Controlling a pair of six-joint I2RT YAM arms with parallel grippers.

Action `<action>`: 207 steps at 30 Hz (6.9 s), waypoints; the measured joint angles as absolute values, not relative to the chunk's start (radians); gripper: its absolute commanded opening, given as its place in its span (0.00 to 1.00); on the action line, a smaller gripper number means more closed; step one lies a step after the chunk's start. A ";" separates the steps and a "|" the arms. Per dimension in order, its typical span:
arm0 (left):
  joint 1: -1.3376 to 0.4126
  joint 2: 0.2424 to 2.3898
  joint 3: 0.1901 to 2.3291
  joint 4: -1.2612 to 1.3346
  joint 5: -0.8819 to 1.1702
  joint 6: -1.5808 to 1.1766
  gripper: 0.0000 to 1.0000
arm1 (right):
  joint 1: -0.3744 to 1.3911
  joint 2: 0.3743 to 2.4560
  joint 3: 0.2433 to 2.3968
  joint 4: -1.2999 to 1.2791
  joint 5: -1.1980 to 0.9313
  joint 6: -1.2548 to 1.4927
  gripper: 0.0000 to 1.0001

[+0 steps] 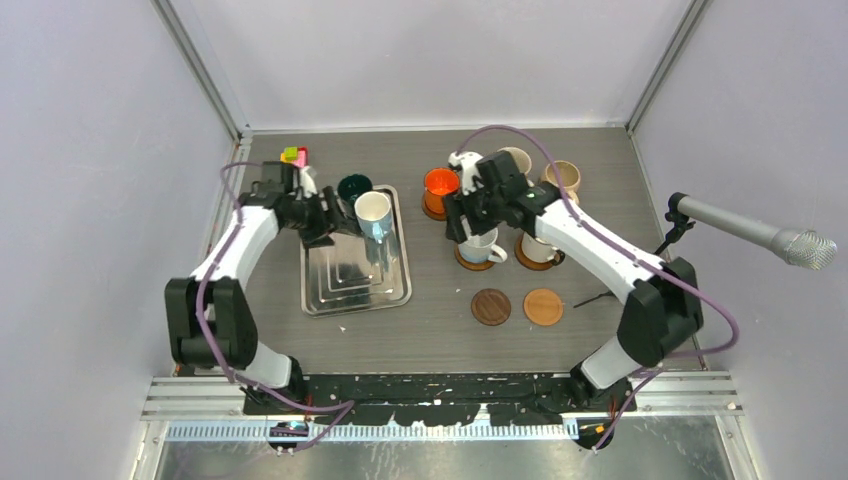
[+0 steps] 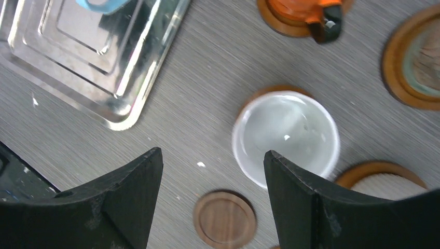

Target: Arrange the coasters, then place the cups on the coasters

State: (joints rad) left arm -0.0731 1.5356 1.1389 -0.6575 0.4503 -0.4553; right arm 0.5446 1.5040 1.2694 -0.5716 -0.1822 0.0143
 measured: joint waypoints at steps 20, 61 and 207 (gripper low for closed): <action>0.181 1.275 1.111 -0.718 0.286 -0.345 0.88 | 0.913 2.092 1.846 -0.601 0.151 0.375 0.77; 0.264 1.327 1.111 -0.713 0.307 -0.327 0.89 | 0.855 2.332 2.088 -0.723 0.210 0.359 0.00; -0.059 1.585 1.461 -0.774 0.299 -0.129 1.00 | -0.107 0.776 0.905 -1.285 -0.396 -0.801 0.77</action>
State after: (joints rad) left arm -0.0586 1.5848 1.4609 -0.7742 0.2985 -0.1287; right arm -0.1070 0.7761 0.9051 -1.2846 -0.3962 -0.8009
